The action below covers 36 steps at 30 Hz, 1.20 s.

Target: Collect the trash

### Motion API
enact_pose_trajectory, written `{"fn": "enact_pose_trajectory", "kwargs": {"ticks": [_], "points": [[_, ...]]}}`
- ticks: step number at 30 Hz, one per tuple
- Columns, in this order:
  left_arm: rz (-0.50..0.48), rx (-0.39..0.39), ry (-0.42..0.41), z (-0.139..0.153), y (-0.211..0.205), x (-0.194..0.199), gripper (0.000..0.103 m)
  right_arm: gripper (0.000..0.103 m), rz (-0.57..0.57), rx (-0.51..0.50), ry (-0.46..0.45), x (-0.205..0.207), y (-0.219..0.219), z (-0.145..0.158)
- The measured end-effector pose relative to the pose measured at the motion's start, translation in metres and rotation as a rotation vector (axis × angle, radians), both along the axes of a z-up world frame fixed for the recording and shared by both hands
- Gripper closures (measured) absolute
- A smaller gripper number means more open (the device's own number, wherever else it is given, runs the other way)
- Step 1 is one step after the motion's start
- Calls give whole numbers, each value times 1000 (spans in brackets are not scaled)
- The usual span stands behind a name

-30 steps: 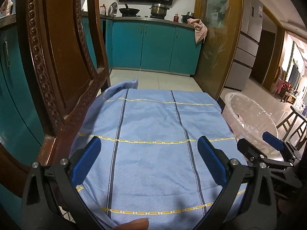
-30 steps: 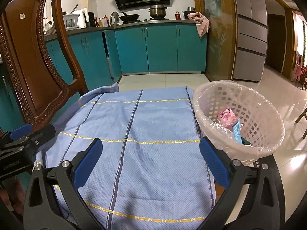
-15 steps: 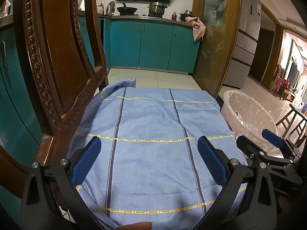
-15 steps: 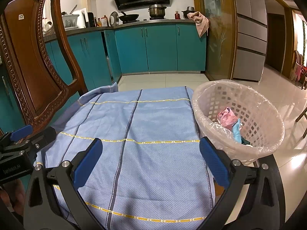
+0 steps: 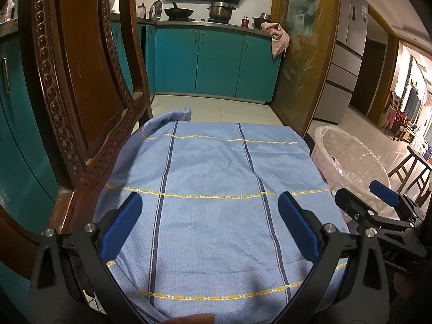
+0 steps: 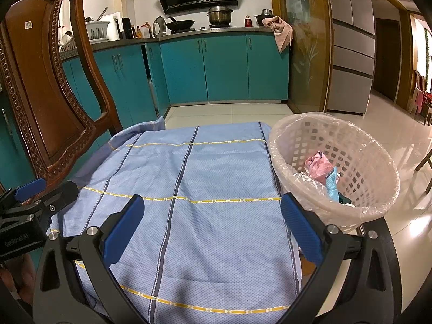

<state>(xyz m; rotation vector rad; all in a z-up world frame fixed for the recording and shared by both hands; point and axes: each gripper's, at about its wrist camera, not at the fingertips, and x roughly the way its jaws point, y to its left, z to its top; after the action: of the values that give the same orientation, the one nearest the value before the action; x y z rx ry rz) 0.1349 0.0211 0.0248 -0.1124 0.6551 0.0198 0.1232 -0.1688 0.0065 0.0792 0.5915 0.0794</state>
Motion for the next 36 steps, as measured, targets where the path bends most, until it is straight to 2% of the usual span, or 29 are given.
{"fn": "enact_pose_trajectory", "kwargs": {"ticks": [36], "points": [[0, 10, 5, -2, -1, 2, 3, 4, 1, 3, 0, 0, 0, 0]]}}
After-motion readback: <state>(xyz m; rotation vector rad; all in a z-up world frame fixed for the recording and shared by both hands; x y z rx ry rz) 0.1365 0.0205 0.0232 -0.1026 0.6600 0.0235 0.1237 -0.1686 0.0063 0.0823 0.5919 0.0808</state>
